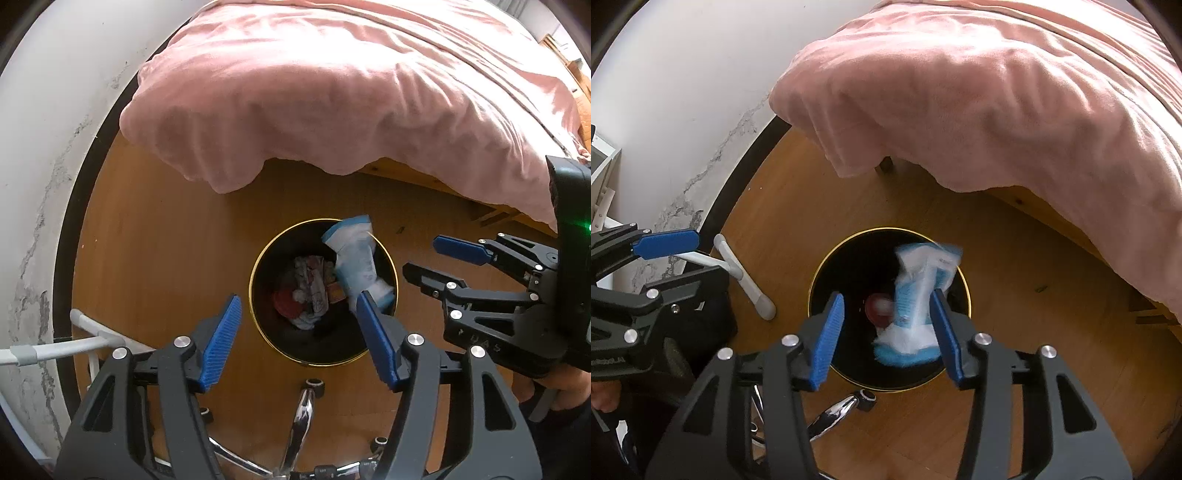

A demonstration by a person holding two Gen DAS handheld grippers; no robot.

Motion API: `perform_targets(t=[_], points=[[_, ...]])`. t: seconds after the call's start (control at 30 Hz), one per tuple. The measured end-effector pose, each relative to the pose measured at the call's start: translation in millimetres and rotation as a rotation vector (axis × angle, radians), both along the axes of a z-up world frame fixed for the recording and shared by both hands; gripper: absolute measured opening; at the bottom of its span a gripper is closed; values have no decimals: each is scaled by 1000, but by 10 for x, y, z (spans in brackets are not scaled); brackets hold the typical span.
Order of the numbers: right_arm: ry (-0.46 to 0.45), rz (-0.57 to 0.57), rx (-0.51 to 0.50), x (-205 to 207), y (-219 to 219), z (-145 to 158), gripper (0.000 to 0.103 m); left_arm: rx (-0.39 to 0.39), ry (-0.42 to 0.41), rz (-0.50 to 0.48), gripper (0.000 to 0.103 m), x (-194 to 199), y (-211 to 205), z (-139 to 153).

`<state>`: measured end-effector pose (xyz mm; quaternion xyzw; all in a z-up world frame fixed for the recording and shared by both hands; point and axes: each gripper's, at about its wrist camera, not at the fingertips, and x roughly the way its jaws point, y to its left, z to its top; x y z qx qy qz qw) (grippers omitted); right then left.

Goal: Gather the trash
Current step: 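Carry the cap and blue-white wrapper over the black bin and release them, then move both open tools back to the desk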

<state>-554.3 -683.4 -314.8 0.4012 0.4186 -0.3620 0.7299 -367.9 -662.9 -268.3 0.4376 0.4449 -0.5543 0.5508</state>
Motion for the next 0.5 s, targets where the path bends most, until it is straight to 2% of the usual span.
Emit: perform_targets(t=[0.17,0.27,0.3,0.37,0.43,0.5], points=[[-3,-8,-14,-6,-30,72,48,-40,24,30,63,56,0,90],[-12,-14,-53,6,-71,303,48,-129,21,82,63,145,-2,274],[-15,-14,-73,21,-83,397,48,-176,26,123,64,233,18,393],[-25,-15,-124,83,-108,651,56,-232,59,181,64,407,77,619],[-43,10,-195,242,-89,1000,60,-317,81,242,66,661,230,996],[-69,64,-262,537,-18,1388,60,-403,74,293,77,951,496,1413]])
